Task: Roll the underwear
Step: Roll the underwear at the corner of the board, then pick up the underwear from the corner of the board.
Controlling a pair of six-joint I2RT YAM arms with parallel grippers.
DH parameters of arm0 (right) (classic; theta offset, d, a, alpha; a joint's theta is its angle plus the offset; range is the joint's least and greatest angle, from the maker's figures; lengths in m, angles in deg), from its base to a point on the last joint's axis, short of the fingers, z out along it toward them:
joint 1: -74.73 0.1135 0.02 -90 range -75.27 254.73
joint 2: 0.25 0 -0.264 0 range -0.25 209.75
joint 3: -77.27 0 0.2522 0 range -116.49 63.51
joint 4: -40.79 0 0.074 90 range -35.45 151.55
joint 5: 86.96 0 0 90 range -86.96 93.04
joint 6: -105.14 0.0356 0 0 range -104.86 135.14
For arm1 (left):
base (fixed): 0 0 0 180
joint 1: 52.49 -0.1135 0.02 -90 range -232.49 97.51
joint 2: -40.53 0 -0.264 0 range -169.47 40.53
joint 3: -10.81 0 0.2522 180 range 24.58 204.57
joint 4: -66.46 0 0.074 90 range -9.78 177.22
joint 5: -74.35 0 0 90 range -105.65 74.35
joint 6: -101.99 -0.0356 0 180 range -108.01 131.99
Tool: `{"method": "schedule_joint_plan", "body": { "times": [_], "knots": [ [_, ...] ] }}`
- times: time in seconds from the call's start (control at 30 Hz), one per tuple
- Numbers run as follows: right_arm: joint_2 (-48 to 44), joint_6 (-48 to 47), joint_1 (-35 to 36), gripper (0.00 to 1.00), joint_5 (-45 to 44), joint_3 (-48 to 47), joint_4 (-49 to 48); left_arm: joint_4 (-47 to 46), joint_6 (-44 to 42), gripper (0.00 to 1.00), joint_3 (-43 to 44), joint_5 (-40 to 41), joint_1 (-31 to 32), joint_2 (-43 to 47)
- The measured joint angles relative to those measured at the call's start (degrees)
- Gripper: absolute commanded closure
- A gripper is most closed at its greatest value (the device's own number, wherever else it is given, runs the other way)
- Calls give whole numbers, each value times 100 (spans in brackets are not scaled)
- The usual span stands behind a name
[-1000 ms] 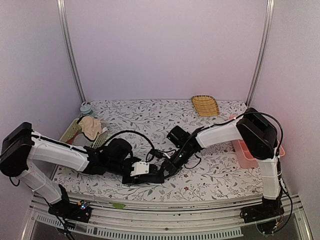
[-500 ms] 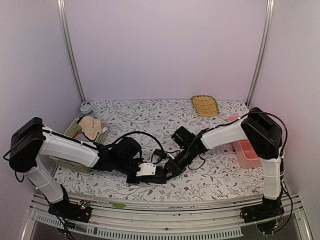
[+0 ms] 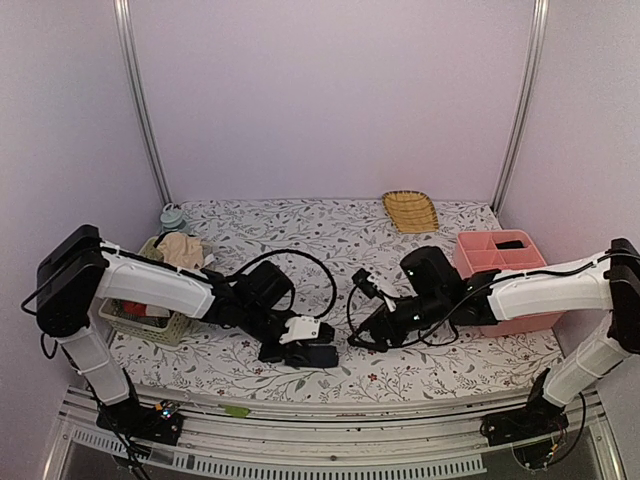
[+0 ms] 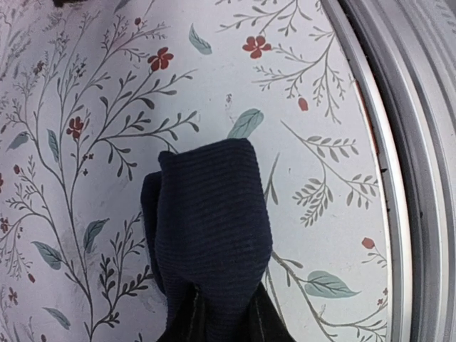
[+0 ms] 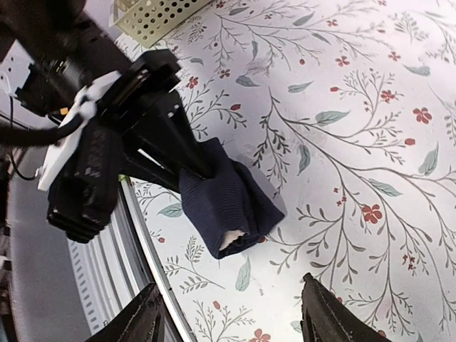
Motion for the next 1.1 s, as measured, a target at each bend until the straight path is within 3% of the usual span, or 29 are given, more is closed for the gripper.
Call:
{"method": "schedule_joint_plan", "body": {
  "times": [0.2,0.4,0.83,1.1],
  "knots": [
    [-118,-492,1191,35,-1043,9,74,560,63,95,546,-623,-289,-409],
    [-131,-1034,1777,31,-1845,9,94,1117,120,95,1027,-1460,-680,-846],
    [1054,-2586,2068,24,-3344,-745,116,1357,116,95,1158,-2011,-857,-1067],
    [1526,-3309,2068,29,-3526,-1123,42,1438,118,95,1259,-2190,-901,-1202]
  ]
}}
